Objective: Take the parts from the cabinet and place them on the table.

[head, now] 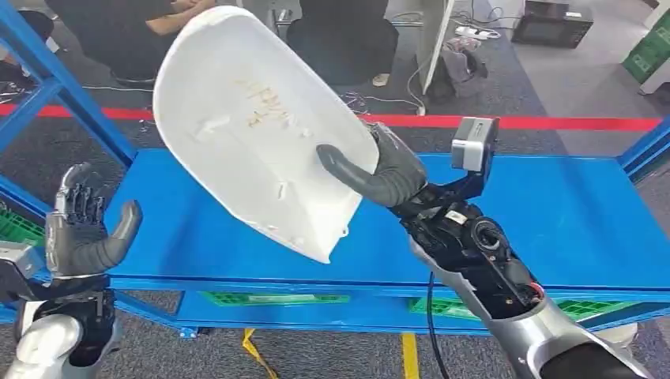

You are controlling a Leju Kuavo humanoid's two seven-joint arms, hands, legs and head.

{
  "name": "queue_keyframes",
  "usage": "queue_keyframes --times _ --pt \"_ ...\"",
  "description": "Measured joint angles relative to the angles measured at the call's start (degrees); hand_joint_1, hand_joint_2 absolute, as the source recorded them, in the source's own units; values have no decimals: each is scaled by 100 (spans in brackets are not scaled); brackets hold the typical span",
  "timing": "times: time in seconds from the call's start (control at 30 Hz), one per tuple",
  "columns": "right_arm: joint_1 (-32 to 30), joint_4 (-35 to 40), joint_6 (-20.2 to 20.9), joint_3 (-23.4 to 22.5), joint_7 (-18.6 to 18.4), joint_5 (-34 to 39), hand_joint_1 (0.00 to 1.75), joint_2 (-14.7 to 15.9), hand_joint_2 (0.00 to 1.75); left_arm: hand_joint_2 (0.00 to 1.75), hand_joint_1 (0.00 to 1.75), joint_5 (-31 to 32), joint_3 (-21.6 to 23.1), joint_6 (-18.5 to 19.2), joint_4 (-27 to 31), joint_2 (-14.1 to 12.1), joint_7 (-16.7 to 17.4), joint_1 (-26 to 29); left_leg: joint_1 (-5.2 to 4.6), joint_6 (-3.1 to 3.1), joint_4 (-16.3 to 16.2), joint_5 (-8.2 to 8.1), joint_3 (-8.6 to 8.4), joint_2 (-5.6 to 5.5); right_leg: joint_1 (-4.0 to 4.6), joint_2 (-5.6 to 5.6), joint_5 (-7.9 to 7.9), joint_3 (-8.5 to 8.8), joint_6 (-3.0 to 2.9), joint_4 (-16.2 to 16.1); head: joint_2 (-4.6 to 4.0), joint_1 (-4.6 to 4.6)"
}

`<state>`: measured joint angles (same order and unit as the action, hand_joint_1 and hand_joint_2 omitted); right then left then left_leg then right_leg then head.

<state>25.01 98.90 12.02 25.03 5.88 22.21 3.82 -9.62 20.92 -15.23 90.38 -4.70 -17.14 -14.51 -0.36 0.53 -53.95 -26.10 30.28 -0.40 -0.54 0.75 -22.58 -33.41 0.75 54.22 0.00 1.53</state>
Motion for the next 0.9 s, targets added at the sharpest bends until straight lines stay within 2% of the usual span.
queue_keyframes --times 0.07,0.1,0.13,0.17,0.2,0.27,0.3,0.33,0.37,0.4,0.43,0.47,0.5,0.57,0.6,0.63,0.67,0.7,0.77,0.8,0.83,0.87,0.9 --pt "-13 2 -17 0 0 -15 175 0 175 175 0 0 0 35 2 -4 -4 -3 -8 23 -2 2 17 -5 -6 -19 13 12 31 -17 0 -2" --pt "-11 15 -24 -2 0 -44 175 0 175 175 0 0 0 37 15 -7 -11 -7 9 59 49 31 -1 -7 1 -20 15 20 53 -25 0 -7" --pt "-24 37 -31 -4 0 -68 175 4 175 175 0 0 0 44 26 -2 -11 -6 83 74 129 74 -70 -2 -2 -30 -36 -58 66 13 0 0" --pt "-27 39 -31 -2 2 -68 175 7 175 175 0 0 0 50 28 -2 -22 -25 82 84 168 85 -111 -18 8 -33 -125 -72 88 151 0 15" --pt "-19 42 -33 -2 0 -70 175 7 175 175 0 0 0 55 28 -2 -20 -34 86 96 170 85 -116 -28 -3 -34 -356 -235 96 563 0 53" --pt "-62 42 -35 0 -2 -72 175 13 175 175 0 -2 0 83 28 -2 -17 -24 90 94 167 83 -112 -86 -40 -37 -761 -717 138 1592 0 96" --pt "-93 42 -44 -2 -4 -74 175 18 175 175 0 -2 0 87 26 -2 -17 -21 95 87 162 78 -112 -131 -61 -38 -807 -858 159 1862 0 107" --pt "-121 42 -50 -2 -4 -85 175 24 175 175 0 0 0 87 26 0 -17 -17 105 67 161 65 -124 -180 -78 -37 -703 -846 173 1802 0 116" --pt "-132 42 -61 -2 -7 -98 175 28 175 175 0 -2 0 90 26 -2 -17 -19 123 42 151 49 -137 -234 -94 -34 -492 -707 187 1505 0 125" --pt "-128 46 -65 -2 -4 -101 175 28 175 175 0 -2 0 90 26 -2 -20 -21 146 3 127 23 -156 -299 -119 -14 -207 -457 208 986 0 133" --pt "-126 50 -63 -2 -4 -101 175 31 175 175 0 -2 0 92 28 0 -22 -24 167 -49 82 -23 -164 -351 -165 119 63 -191 250 415 0 142" --pt "-129 44 -66 -2 -4 -101 175 42 175 175 0 -2 0 94 28 0 -28 -29 172 -89 62 -53 -122 -395 -203 390 -88 -82 284 264 -2 153" --pt "-128 57 -66 0 -4 -101 175 44 175 175 0 -4 0 94 26 0 -31 -49 153 -133 -35 -60 -49 -461 -200 392 -137 25 232 85 0 153" --pt "-148 63 -63 -2 -11 -101 175 48 175 175 0 -2 0 96 28 2 -52 -32 200 -204 3 -16 20 -553 -127 284 -159 -16 141 184 0 142" --pt "-146 66 -70 -4 -4 -101 175 48 175 175 0 -4 0 96 26 0 -50 -20 219 -237 -4 -26 24 -607 -122 236 -162 -10 97 178 0 135" --pt "-127 83 -65 -2 -7 -103 175 48 175 175 0 -7 0 96 28 -7 -52 -16 223 -262 -33 -70 28 -549 -143 160 -171 30 32 152 0 129" --pt "-121 98 -65 -2 -4 -103 175 48 175 175 0 -7 0 96 31 -7 -57 -34 201 -271 -274 -163 137 -244 -127 92 -183 55 2 149 0 67" --pt "-115 103 -66 -2 -2 -101 175 48 175 175 0 -7 0 96 31 -2 -57 -56 184 -280 -723 -347 385 -77 -106 25 -201 63 -43 149 0 4" --pt "-135 103 -66 -2 -7 -101 175 48 175 175 0 -7 0 98 28 -2 -57 -47 183 -276 -1716 -698 969 -11 -49 -119 -227 70 -83 149 0 -44" --pt "-145 103 -68 -2 -4 -101 175 48 175 175 0 -7 0 98 28 -2 -55 -36 180 -258 -2038 -740 1197 -10 -20 -187 -237 73 -99 149 0 -48" --pt "-146 103 -68 -2 -7 -101 175 48 175 175 0 -7 0 103 26 -2 -55 -33 164 -223 -2044 -635 1262 -9 4 -258 -248 85 -115 149 -2 -50" --pt "-145 103 -68 -2 -7 -101 175 48 175 175 0 -7 0 103 24 -2 -55 -34 132 -173 -1759 -406 1168 -3 21 -324 -262 102 -130 149 0 -48" --pt "-145 103 -70 -2 -7 -101 175 48 175 175 0 -7 0 103 24 -2 -55 -37 88 -121 -1248 -109 938 20 35 -388 -276 132 -142 149 0 -48"
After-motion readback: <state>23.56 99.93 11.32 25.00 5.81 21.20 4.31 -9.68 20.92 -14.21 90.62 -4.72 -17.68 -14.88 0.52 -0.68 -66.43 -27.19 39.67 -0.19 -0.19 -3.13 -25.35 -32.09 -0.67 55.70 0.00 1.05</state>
